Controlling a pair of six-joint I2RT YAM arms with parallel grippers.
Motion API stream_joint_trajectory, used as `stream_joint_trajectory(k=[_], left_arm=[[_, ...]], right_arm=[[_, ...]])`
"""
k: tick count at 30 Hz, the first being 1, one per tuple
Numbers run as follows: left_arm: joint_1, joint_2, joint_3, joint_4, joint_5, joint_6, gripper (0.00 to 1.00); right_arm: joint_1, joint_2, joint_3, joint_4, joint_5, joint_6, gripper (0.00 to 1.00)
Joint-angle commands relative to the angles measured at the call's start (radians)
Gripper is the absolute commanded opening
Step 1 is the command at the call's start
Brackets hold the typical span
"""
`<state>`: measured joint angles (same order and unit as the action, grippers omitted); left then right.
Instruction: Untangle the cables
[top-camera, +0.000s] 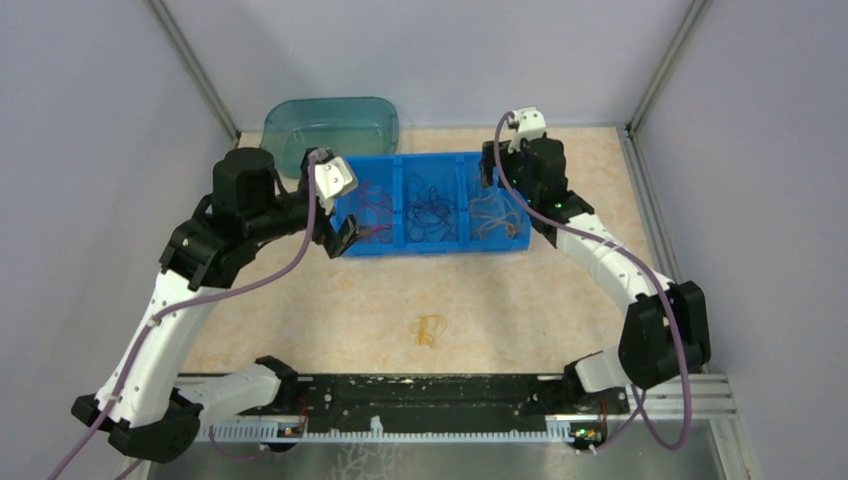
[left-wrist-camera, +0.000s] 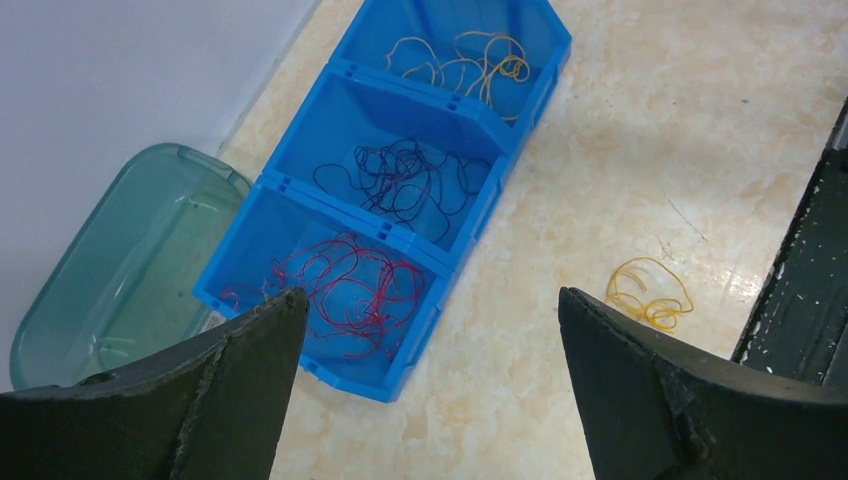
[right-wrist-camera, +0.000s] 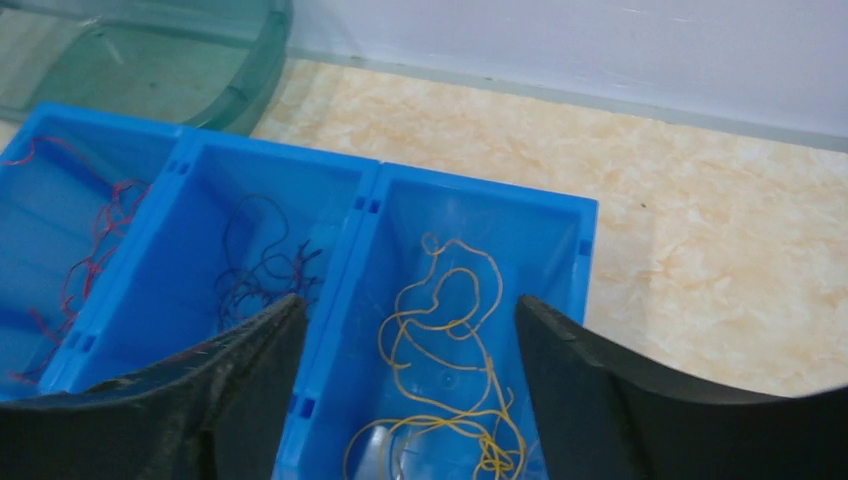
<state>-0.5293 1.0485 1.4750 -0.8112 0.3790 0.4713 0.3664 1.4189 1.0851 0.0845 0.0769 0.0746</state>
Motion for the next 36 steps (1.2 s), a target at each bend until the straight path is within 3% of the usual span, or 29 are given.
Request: stream_joint_trajectory(k=[1, 3, 10, 17, 22, 31, 33, 34, 36], left_arm=[[0.038, 0.037, 0.013, -0.021, -0.017, -0.013, 1.0], [0.071, 0.046, -0.005, -0.011, 0.001, -0.006, 1.0], [0.238, 0.073, -0.046, -0.003, 0.121, 0.001, 1.0], [0.285, 0.048, -0.129, 0.022, 0.153, 0.022, 1.0], [0.285, 0.021, -0.16, 0.027, 0.173, 0.018, 1.0], [0.285, -0.009, -0.207, 0.028, 0.182, 0.025, 1.0], [0.285, -0.014, -0.211, 0.061, 0.184, 0.021, 1.0], [0.285, -0.017, -0.214, 0.064, 0.182, 0.021, 1.0], [0.286, -0.019, -0.221, 0.067, 0.177, 0.02, 1.0]], right_arm=[[0.049, -0.124, -0.024, 0.025, -0.147, -0.009, 0.86], [0.109, -0.177, -0.099, 0.04, -0.205, -0.002, 0.99], [0.387, -0.32, -0.322, 0.01, -0.26, -0.014, 0.99], [0.696, -0.256, -0.446, 0.01, -0.146, 0.088, 0.84], [0.72, -0.118, -0.491, 0.079, -0.125, 0.158, 0.72], [0.72, 0.031, -0.484, 0.175, -0.103, 0.144, 0.57], [0.72, 0.046, -0.478, 0.203, -0.115, 0.15, 0.48], [0.721, 0.052, -0.474, 0.21, -0.121, 0.153, 0.37], [0.72, 0.065, -0.456, 0.204, -0.126, 0.157, 0.04]])
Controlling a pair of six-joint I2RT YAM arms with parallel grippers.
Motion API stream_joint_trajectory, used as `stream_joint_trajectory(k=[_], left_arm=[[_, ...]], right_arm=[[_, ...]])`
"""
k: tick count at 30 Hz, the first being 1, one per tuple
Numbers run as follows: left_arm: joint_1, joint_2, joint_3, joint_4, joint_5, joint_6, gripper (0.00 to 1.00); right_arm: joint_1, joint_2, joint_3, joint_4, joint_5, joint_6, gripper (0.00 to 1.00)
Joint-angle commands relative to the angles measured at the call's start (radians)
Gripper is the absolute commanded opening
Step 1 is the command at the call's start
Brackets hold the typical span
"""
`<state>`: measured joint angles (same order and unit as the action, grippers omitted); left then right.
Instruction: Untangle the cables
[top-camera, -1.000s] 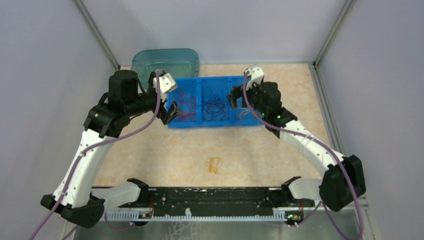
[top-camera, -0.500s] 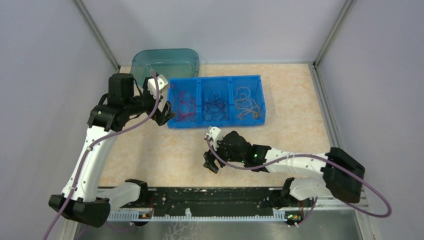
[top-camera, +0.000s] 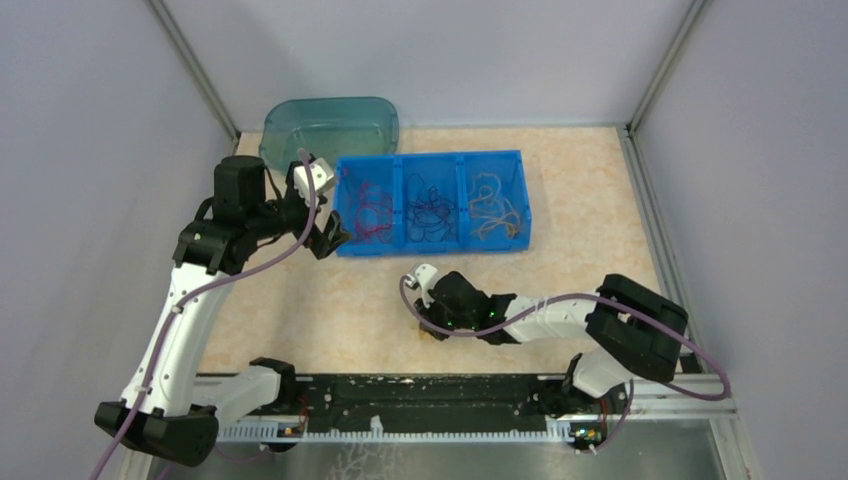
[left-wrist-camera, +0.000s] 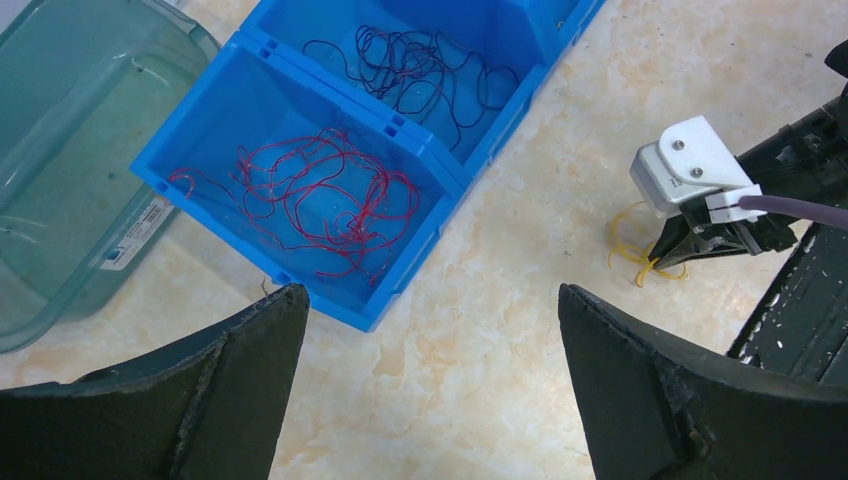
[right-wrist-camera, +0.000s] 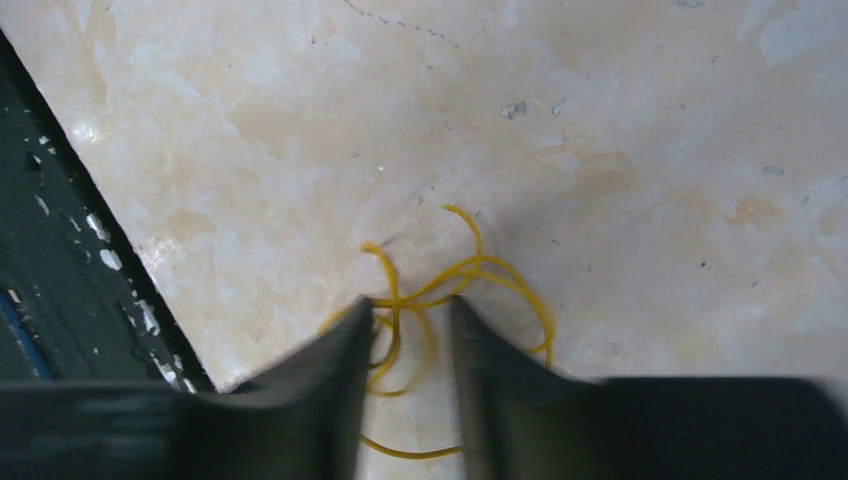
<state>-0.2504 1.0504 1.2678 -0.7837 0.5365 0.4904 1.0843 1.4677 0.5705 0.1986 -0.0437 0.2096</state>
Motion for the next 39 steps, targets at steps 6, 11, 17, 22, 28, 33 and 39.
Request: stream_joint_trajectory(k=[6, 11, 17, 22, 28, 33, 39], left_arm=[[0.007, -0.031, -0.039, 0.045, 0.014, 0.005, 1.0], [0.007, -0.039, -0.065, 0.053, 0.024, 0.004, 1.0], [0.007, -0.035, -0.085, 0.058, 0.019, -0.009, 1.0], [0.007, -0.03, -0.091, 0.064, 0.02, -0.016, 1.0], [0.007, -0.033, -0.111, 0.077, 0.018, -0.02, 1.0], [0.007, -0.043, -0.12, 0.114, -0.011, -0.051, 1.0], [0.007, -0.043, -0.133, 0.146, -0.021, -0.082, 1.0]], right_arm=[[-0.022, -0.067, 0.091, 0.047, -0.053, 0.041, 0.0], [-0.122, -0.248, 0.077, 0.055, -0.175, 0.079, 0.0], [-0.319, -0.428, 0.094, -0.012, -0.288, 0.12, 0.0], [-0.474, -0.481, 0.165, -0.105, -0.314, 0.097, 0.0], [-0.617, -0.452, 0.264, -0.185, -0.209, 0.012, 0.0], [-0.715, -0.36, 0.31, -0.17, -0.12, -0.002, 0.0], [-0.774, -0.265, 0.31, -0.086, 0.02, -0.035, 0.03]])
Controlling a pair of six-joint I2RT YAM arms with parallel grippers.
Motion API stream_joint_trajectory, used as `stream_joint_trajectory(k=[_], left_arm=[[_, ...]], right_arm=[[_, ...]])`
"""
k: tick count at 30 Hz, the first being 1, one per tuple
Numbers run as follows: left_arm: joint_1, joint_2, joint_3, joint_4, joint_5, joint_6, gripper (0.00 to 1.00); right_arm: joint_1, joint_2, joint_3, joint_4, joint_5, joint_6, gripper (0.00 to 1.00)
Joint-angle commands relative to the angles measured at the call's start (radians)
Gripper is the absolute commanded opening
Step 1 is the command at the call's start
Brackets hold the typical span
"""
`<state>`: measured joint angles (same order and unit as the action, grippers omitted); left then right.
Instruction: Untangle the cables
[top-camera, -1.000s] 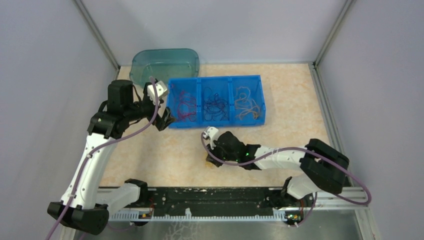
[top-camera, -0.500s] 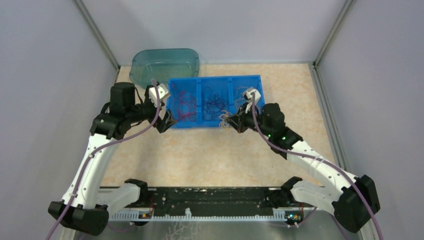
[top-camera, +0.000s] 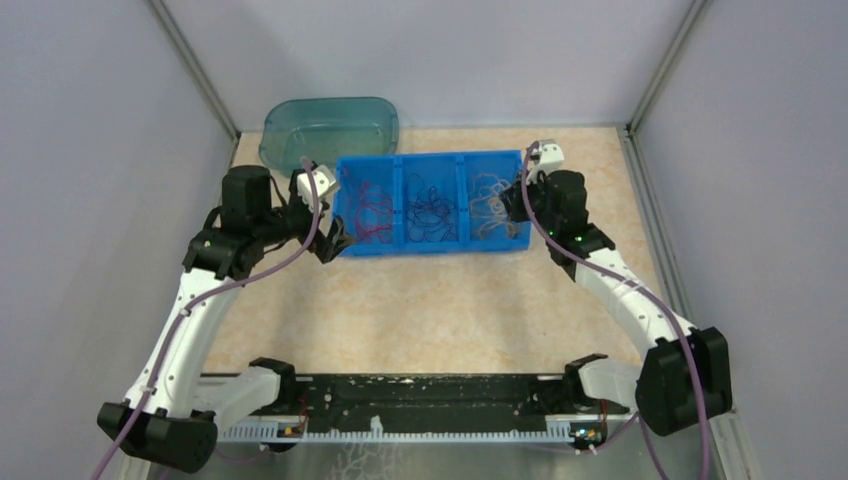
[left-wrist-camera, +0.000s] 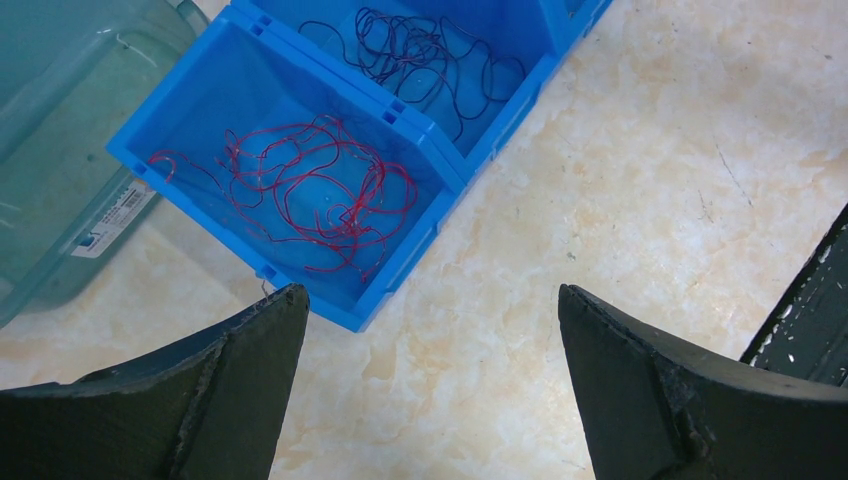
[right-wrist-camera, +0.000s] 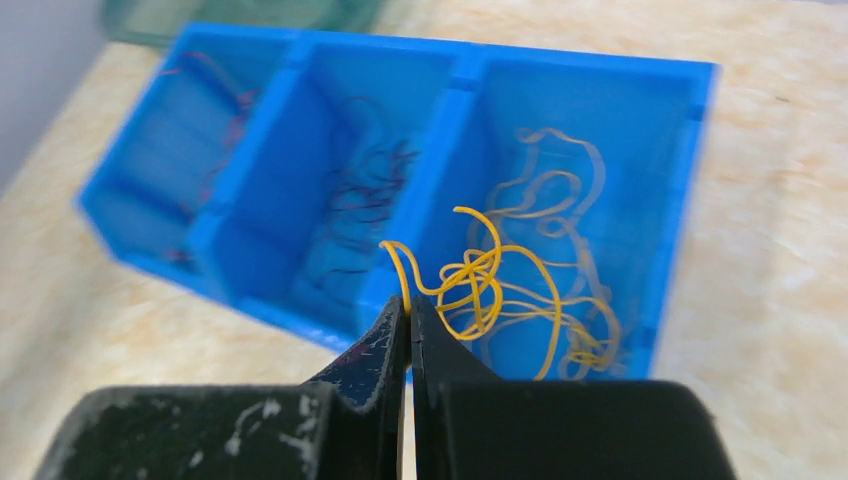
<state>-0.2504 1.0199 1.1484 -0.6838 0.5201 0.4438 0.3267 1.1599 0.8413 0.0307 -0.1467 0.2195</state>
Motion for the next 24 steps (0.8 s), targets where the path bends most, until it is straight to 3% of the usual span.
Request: stream_joint_trajectory(k=[1, 4, 5, 6, 7, 14, 19, 24], left_arm=[[0.007, -0.009, -0.017, 0.046, -0.006, -0.041, 1.0], [0.007, -0.01, -0.034, 0.054, -0.009, -0.048, 1.0], [0.007, -0.013, -0.042, 0.061, -0.014, -0.048, 1.0], [0.007, -0.018, -0.05, 0.07, -0.017, -0.049, 1.0], [0.007, -0.019, -0.057, 0.079, -0.019, -0.05, 1.0], [0.032, -0.001, -0.118, 0.186, -0.035, -0.093, 1.0], [0.104, 0.033, -0.283, 0.399, -0.051, -0.138, 1.0], [0.148, 0.113, -0.469, 0.67, -0.077, -0.202, 1.0]], right_arm=[[-0.017, 0.057, 0.037, 0.096, 0.133, -0.049, 0.11], [-0.017, 0.09, 0.036, 0.114, 0.109, -0.057, 0.51], [-0.018, 0.093, 0.035, 0.114, 0.109, -0.056, 0.68], [-0.018, 0.091, 0.031, 0.117, 0.114, -0.053, 0.91], [-0.017, 0.085, 0.026, 0.12, 0.125, -0.05, 0.98], [-0.017, -0.001, -0.015, 0.094, 0.259, -0.038, 0.99], [-0.019, -0.137, -0.172, 0.141, 0.54, 0.035, 0.99], [-0.021, -0.265, -0.453, 0.346, 0.837, 0.034, 0.99]])
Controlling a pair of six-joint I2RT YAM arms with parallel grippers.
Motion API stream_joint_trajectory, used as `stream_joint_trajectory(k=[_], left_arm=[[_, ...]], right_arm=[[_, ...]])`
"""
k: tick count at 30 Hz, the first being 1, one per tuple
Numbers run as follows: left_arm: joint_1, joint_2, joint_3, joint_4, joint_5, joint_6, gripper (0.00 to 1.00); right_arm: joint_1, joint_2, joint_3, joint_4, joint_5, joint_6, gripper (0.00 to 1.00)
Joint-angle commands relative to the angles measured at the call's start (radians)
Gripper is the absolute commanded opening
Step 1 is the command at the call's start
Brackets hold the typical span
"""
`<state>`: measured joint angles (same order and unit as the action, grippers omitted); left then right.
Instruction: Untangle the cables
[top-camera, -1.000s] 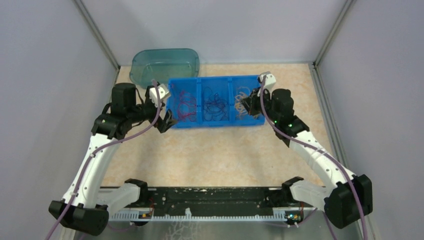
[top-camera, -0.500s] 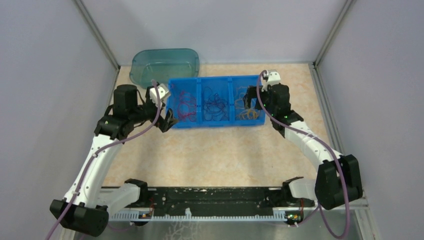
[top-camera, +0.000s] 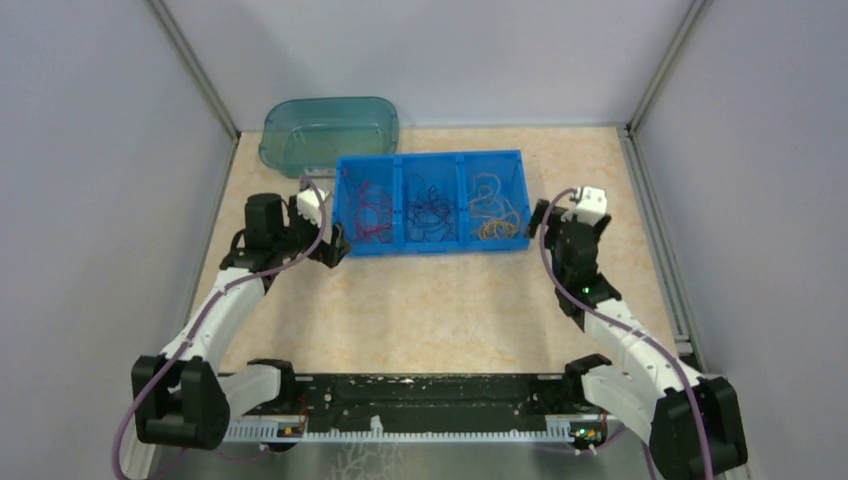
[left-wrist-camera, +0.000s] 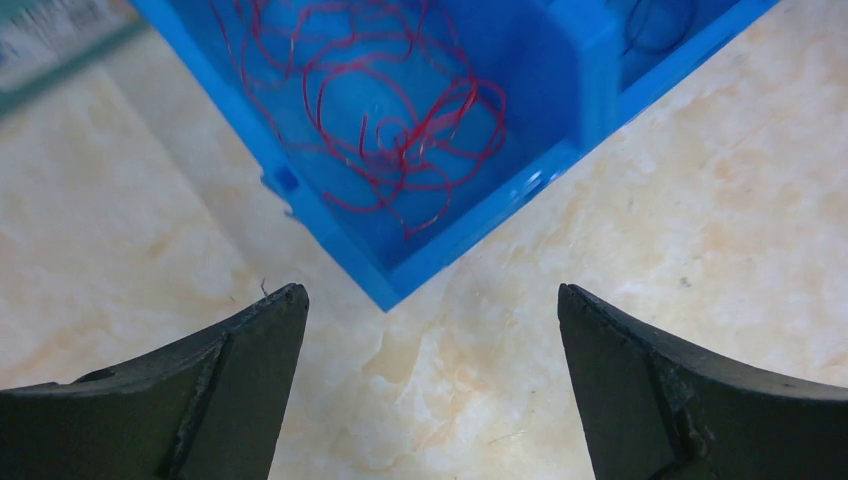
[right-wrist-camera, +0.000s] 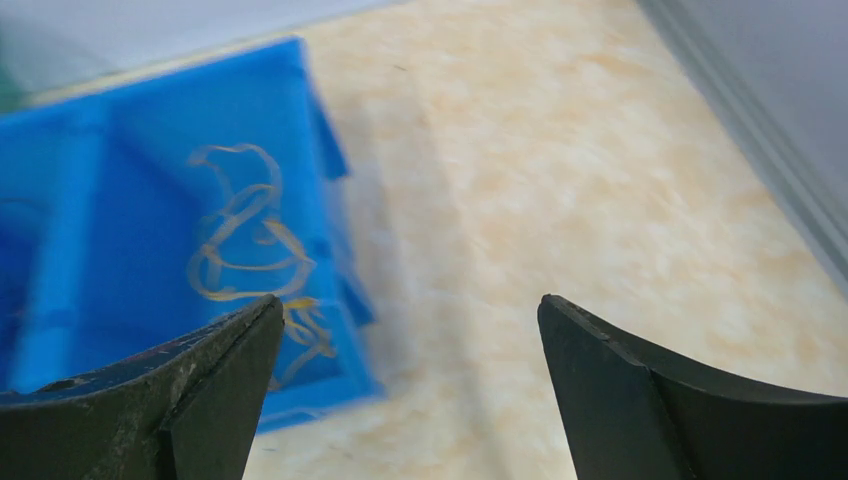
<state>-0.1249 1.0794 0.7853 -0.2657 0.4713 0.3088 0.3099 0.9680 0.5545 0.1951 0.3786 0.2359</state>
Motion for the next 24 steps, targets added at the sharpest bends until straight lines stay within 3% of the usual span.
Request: stream_joint_trajectory(k=[1, 6, 13, 20, 22, 24], left_arm=[[0.023, 0.071, -0.137, 0.304, -0.035, -0.08, 1.0], [0.025, 0.151, -0.252, 0.583, -0.078, -0.103, 1.0], [0.04, 0.228, -0.516, 1.199, -0.129, -0.102, 1.0], [0.06, 0.369, -0.54, 1.362, -0.19, -0.118, 1.0], [0.075, 0.413, -0.57, 1.475, -0.218, -0.141, 1.0], [0.088, 0.446, -0.593, 1.53, -0.239, -0.173, 1.0]], right_arm=[[-0.007, -0.088, -0.222, 0.249, 0.372, 0.01, 0.99], [-0.032, -0.061, -0.451, 0.571, 0.477, -0.024, 0.99], [-0.112, 0.122, -0.48, 0.816, 0.424, -0.079, 0.99], [-0.171, 0.309, -0.453, 1.012, 0.312, -0.133, 0.99], [-0.176, 0.354, -0.45, 1.058, 0.292, -0.136, 0.99], [-0.178, 0.365, -0.438, 1.042, 0.234, -0.154, 0.99]])
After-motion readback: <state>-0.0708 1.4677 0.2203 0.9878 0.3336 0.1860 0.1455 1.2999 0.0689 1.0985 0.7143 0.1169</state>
